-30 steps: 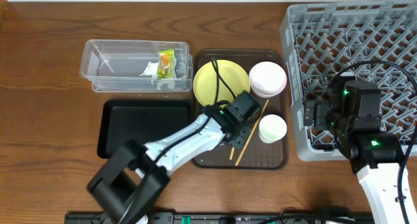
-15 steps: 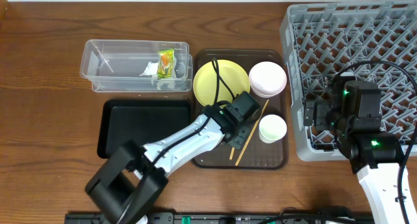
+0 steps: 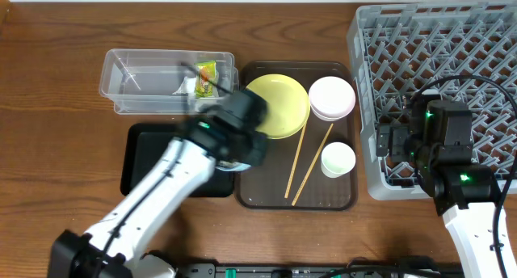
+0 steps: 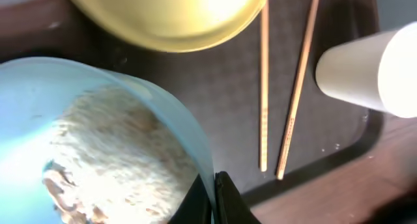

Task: Sort waste into correct bins and load items into the dishwasher rack
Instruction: 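Grasp the light blue rice bowl with left gripper and lift it, then tip the blue bowl over the black tray to pour out rice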

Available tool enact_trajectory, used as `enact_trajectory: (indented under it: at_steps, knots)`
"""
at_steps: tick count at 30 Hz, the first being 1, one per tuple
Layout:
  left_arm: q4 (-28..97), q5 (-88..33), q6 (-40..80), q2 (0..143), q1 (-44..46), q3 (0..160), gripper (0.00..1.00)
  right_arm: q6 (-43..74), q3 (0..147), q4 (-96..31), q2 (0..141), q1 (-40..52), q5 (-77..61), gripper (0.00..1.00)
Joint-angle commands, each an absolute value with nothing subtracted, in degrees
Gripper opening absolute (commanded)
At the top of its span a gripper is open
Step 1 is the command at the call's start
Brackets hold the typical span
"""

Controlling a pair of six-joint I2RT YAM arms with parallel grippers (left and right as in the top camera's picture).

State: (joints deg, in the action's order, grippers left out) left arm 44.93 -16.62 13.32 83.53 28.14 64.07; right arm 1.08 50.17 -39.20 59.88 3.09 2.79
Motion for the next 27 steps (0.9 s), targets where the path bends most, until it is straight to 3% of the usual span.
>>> enact_trajectory:
  at_steps: [1, 13, 20, 27]
  knots:
    - [45.8, -34.5, 7.0, 83.3, 19.7, 62.9, 0.06, 1.7, 51.3, -39.3, 59.6, 3.7, 2.5, 0.99]
    - [46.0, -73.4, -8.3, 87.0, -10.7, 50.9, 0.06, 1.7, 51.3, -39.3, 59.6, 3.7, 2.5, 0.99]
    - [46.0, -84.4, -7.3, 93.4, -20.5, 48.6, 0.06, 1.7, 51.3, -39.5, 59.6, 3.7, 2.5, 0.99]
    - [46.0, -86.2, 5.2, 99.9, -24.0, 48.6, 0.06, 1.7, 51.3, -39.5, 59.6, 3.7, 2.5, 0.99]
